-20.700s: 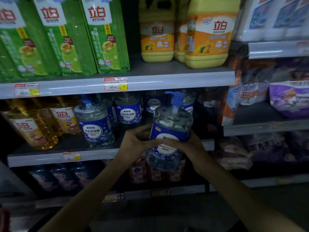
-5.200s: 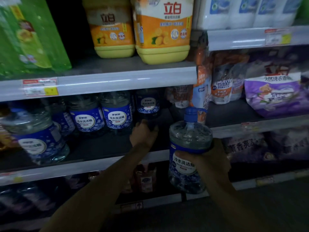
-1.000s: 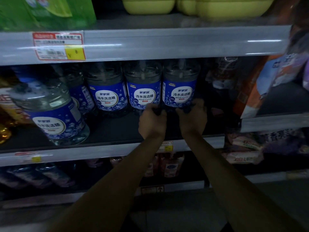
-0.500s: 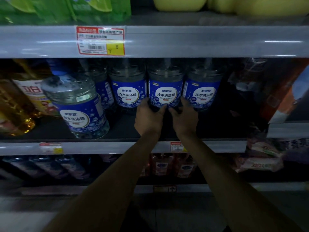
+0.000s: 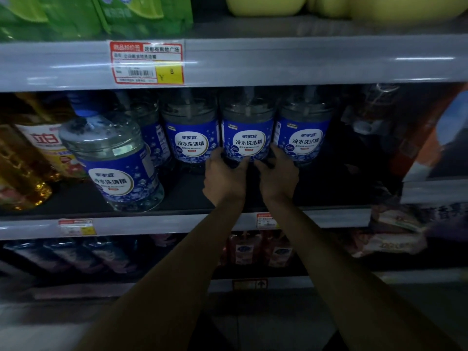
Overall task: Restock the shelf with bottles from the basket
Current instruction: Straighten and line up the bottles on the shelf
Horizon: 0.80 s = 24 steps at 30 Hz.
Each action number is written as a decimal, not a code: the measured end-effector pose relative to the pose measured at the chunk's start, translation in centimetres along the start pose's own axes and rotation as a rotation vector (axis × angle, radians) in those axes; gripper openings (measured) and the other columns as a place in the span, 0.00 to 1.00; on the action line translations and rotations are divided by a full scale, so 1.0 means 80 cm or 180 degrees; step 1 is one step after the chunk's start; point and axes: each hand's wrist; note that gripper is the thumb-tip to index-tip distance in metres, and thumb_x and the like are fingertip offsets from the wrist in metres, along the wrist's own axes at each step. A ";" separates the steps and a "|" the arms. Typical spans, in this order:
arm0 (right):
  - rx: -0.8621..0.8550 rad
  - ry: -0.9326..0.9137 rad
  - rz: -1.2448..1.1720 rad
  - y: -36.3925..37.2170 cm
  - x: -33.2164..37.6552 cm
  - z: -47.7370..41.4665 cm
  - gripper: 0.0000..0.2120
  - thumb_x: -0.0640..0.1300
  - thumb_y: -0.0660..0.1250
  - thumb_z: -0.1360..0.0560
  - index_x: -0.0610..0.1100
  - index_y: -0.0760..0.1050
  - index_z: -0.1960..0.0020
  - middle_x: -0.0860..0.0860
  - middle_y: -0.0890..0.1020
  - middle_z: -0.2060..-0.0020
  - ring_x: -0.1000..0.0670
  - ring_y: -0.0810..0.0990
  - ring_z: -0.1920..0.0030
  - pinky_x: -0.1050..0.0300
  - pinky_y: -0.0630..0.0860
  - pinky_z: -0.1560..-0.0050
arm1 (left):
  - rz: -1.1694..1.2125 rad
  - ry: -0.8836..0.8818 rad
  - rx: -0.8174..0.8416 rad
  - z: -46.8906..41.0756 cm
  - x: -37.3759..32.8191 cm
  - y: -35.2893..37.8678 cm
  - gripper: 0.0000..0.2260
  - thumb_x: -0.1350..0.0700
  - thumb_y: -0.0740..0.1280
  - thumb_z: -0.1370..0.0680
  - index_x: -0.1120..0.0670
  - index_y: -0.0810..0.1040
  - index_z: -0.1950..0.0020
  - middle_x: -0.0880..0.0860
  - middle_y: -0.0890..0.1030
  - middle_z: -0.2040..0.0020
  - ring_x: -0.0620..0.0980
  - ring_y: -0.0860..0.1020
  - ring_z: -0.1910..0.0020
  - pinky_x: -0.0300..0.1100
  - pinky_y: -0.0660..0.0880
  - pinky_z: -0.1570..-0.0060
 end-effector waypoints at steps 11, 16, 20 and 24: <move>-0.0901 0.0442 0.0089 -0.084 -0.042 -0.034 0.17 0.45 0.73 0.24 0.38 0.72 0.42 0.41 0.81 0.44 0.43 0.79 0.43 0.60 0.67 0.51 | 0.0108 0.0408 0.0519 0.044 -0.036 0.033 0.13 0.44 0.72 0.21 0.44 0.80 0.39 0.45 0.85 0.48 0.51 0.82 0.45 0.50 0.80 0.48; -0.0312 0.0212 -0.0023 -0.098 -0.060 -0.049 0.37 0.46 0.78 0.27 0.46 0.67 0.23 0.48 0.78 0.30 0.47 0.76 0.31 0.55 0.73 0.34 | -0.0032 0.0387 0.0620 0.053 -0.047 0.056 0.23 0.42 0.72 0.22 0.45 0.77 0.28 0.51 0.83 0.37 0.55 0.80 0.37 0.50 0.78 0.44; -0.0179 0.0111 -0.0060 -0.098 -0.057 -0.048 0.35 0.44 0.79 0.28 0.48 0.70 0.24 0.50 0.80 0.33 0.50 0.78 0.34 0.65 0.69 0.43 | 0.0034 0.0347 0.0666 0.055 -0.054 0.067 0.22 0.44 0.72 0.21 0.44 0.76 0.28 0.51 0.83 0.36 0.56 0.80 0.37 0.50 0.78 0.43; -0.0321 0.0121 -0.0048 -0.095 -0.053 -0.048 0.34 0.44 0.80 0.30 0.49 0.74 0.27 0.51 0.82 0.36 0.51 0.80 0.37 0.66 0.70 0.44 | 0.0060 0.0321 0.0645 0.054 -0.053 0.070 0.23 0.46 0.72 0.21 0.44 0.75 0.26 0.52 0.82 0.35 0.56 0.80 0.36 0.51 0.79 0.41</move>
Point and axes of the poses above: each hand's wrist, its own z-axis away from the middle knuckle, its own y-axis out of the palm, x = y × z
